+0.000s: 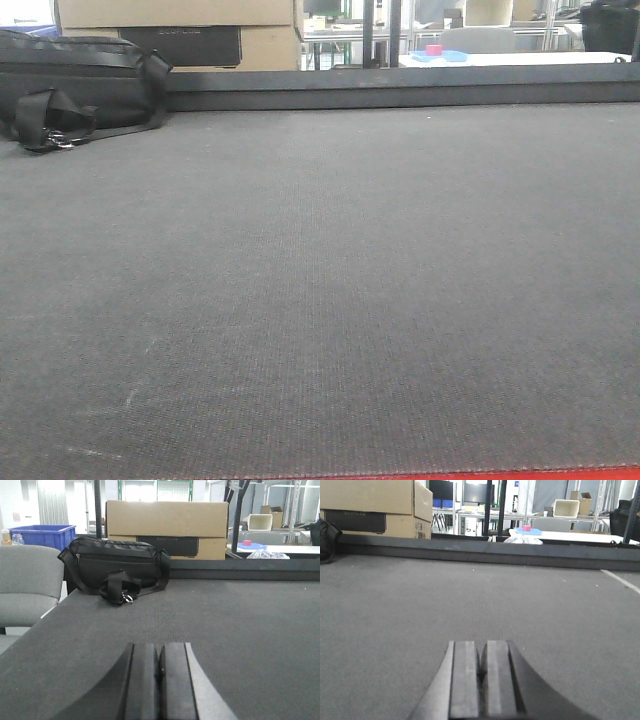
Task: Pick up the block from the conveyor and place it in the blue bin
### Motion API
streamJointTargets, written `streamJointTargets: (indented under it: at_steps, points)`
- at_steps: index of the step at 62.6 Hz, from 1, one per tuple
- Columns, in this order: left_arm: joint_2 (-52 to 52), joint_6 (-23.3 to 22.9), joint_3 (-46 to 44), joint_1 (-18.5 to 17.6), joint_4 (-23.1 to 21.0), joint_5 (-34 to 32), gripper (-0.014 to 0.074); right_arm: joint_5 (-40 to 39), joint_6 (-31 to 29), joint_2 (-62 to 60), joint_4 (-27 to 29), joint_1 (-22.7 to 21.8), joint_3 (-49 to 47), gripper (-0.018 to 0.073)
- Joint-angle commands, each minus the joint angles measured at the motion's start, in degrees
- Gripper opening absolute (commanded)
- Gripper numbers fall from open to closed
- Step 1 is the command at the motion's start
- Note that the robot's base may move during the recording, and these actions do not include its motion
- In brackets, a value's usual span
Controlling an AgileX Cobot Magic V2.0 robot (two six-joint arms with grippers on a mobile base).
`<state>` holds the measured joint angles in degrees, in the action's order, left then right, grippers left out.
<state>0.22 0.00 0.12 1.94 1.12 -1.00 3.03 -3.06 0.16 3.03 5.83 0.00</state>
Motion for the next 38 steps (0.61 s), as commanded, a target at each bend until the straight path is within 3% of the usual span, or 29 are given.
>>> streamJointTargets:
  at_steps: [1,7,13,19,26,38]
  points:
    - [-0.2,0.0,-0.1,0.1,0.1,-3.4,-0.0111,-5.0,0.0,-0.2,0.6,0.1,0.0,-0.0162]
    - [-0.2,0.0,-1.2,0.1,0.1,-2.9,-0.0111,-8.0,0.0,-0.2,0.6,0.1,-0.5,-0.0162]
    - [-0.2,0.0,-8.8,0.1,0.6,7.9,-0.0111,-3.0,0.0,-0.2,0.6,0.1,-6.6,-0.0162]
    - [-0.1,0.0,-17.2,0.1,2.4,17.7,-0.0111,5.0,0.0,-0.2,0.6,0.1,-14.6,-0.0162]
    - [4.3,0.0,-27.6,0.1,3.2,24.3,-0.0111,17.1,0.0,3.8,0.7,0.1,-24.5,-0.0162]
    - [18.9,0.0,-41.0,0.1,3.0,36.5,-0.0111,36.9,0.6,18.0,3.0,0.1,-39.0,-0.0162]
